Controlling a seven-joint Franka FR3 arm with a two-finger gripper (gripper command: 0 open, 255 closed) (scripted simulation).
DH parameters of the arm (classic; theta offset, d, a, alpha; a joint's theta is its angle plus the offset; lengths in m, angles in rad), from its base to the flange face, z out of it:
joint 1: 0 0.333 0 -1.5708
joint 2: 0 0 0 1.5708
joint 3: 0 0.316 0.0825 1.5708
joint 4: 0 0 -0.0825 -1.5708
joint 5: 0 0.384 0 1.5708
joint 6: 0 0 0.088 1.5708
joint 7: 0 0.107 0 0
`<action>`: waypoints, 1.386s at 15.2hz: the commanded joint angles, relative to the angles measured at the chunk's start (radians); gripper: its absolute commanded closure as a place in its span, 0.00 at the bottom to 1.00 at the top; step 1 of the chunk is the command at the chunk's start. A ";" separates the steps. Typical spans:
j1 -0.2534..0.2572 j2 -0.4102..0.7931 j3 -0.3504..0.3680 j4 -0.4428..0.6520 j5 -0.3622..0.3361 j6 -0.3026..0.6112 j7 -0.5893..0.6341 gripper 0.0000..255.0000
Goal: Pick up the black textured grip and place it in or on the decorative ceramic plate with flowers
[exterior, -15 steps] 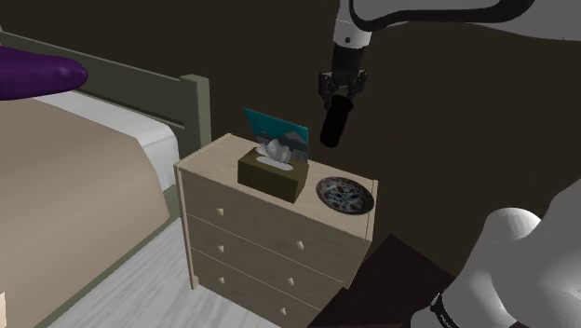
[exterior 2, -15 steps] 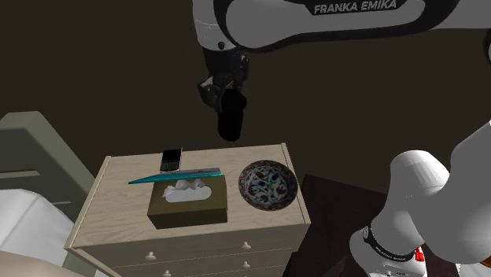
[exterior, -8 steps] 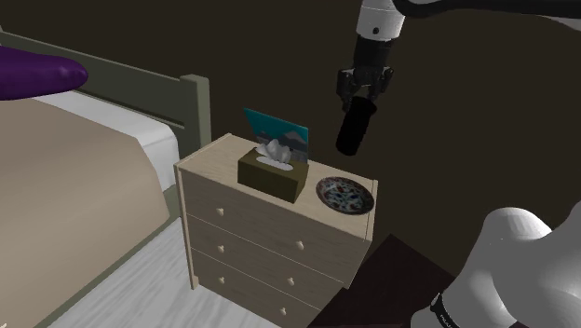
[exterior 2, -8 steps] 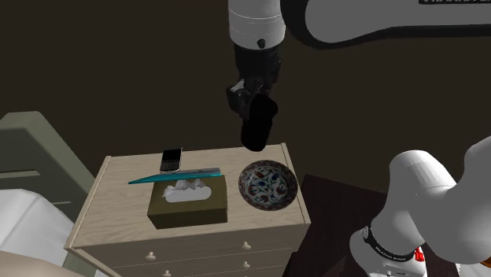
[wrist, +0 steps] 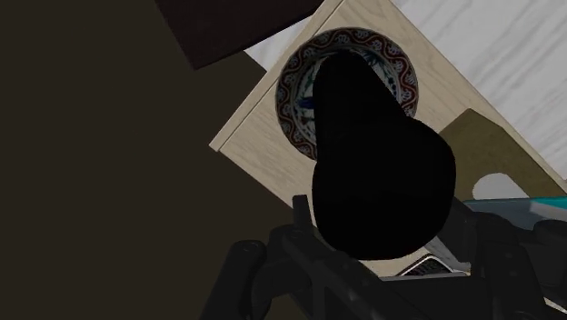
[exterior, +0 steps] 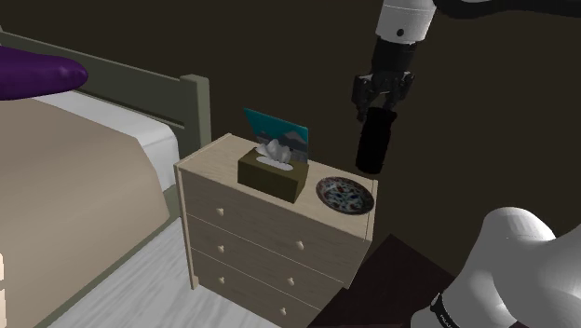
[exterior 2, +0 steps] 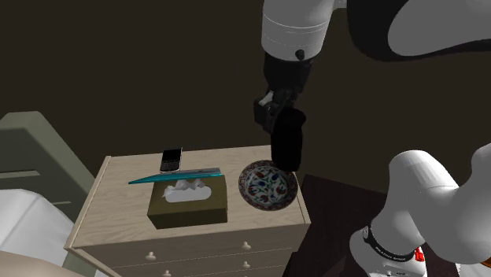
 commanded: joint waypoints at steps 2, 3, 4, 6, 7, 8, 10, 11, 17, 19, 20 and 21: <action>0.000 -0.014 -0.001 -0.049 -0.002 0.035 0.008 1.00; 0.000 -0.018 -0.002 -0.065 -0.002 0.047 0.010 1.00; 0.000 -0.021 -0.003 -0.081 -0.003 0.060 0.012 1.00; 0.000 -0.027 -0.005 -0.113 -0.005 0.084 0.016 1.00; -0.001 -0.030 -0.006 -0.128 -0.005 0.097 0.019 1.00; -0.001 -0.033 -0.006 -0.144 -0.006 0.109 0.021 1.00; -0.001 -0.038 -0.008 -0.174 -0.008 0.135 0.025 1.00; -0.001 -0.040 -0.009 -0.189 -0.009 0.147 0.027 1.00; -0.003 -0.048 -0.015 -0.274 -0.016 0.224 0.040 1.00; -0.003 -0.048 -0.017 -0.301 -0.018 0.250 0.045 1.00; -0.004 -0.049 -0.018 -0.316 -0.020 0.265 0.047 1.00; -0.004 -0.049 -0.018 -0.316 -0.020 0.265 0.047 1.00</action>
